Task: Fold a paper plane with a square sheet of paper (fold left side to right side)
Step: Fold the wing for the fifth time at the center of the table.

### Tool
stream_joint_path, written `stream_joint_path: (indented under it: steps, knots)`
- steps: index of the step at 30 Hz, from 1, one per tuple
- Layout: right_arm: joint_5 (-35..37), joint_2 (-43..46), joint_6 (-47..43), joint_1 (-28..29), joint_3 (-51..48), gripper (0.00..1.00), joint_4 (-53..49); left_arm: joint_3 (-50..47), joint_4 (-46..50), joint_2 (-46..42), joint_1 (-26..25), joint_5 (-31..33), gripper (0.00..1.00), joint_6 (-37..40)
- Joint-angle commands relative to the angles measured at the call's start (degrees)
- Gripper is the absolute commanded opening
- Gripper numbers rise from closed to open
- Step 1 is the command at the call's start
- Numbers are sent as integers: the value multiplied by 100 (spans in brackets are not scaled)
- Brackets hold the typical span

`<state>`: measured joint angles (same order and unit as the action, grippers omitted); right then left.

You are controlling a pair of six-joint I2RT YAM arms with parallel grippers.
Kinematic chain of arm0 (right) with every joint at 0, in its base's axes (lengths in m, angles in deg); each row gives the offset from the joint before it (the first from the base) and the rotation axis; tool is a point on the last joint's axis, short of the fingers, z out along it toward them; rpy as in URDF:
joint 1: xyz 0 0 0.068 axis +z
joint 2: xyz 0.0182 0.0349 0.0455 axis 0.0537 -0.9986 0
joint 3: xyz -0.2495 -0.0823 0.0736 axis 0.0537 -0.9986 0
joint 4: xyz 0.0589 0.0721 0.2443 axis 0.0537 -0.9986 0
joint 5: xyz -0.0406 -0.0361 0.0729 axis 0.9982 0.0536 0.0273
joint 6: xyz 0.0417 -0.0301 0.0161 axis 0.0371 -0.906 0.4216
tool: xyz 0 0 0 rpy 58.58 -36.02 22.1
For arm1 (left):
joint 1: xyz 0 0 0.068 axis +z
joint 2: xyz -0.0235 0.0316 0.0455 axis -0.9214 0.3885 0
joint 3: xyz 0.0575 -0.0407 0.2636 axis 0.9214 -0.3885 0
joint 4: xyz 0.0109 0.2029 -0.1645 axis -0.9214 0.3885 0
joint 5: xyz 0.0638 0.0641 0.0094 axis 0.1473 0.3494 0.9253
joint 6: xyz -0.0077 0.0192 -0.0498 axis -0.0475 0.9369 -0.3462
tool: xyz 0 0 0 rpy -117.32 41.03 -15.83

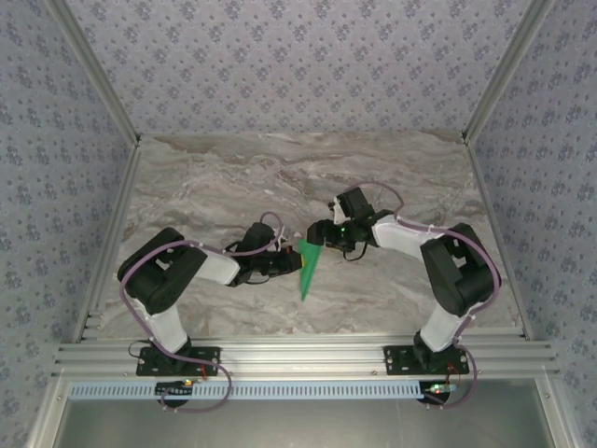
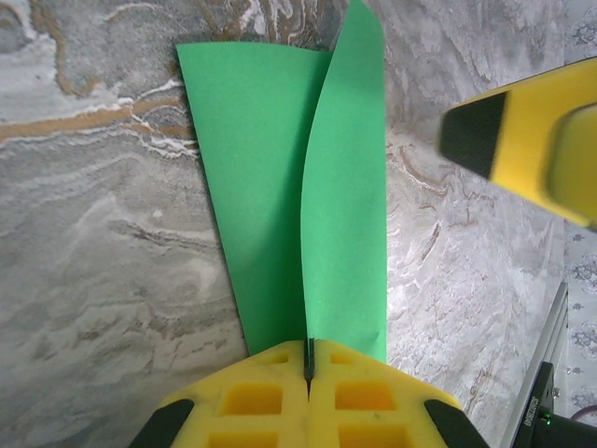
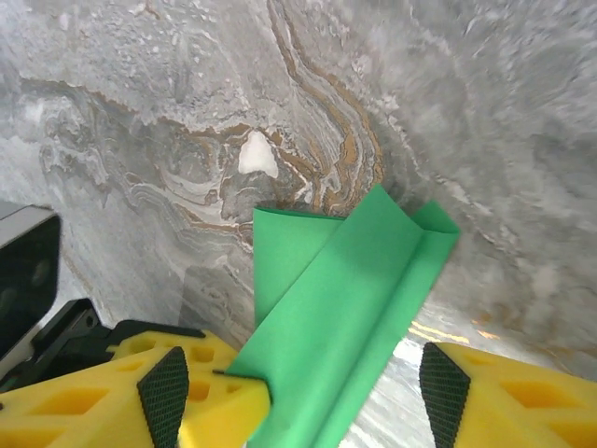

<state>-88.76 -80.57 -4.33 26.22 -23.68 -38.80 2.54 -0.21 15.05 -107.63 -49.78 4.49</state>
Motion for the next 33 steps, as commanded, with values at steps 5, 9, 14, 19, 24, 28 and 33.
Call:
stream_joint_path:
  steps: [5,9,14,19,24,28,33]
  knots:
    - [-306,-12,2,109,9,30,65,68,-24,248,15,121,4,67]
    - [-320,-370,35,281,281,19,40,94,-18,266,14,93,4,63]
    - [-179,-603,17,367,375,18,-74,103,18,266,15,93,4,80]
    - [-102,-717,-30,376,374,18,-188,133,29,290,14,76,4,102]
    - [32,-766,-134,377,419,18,-405,191,34,366,10,14,4,97]
    - [112,-799,-185,379,428,18,-514,204,10,411,12,-8,4,102]
    - [180,-818,-210,375,399,18,-577,243,8,472,7,-29,4,101]
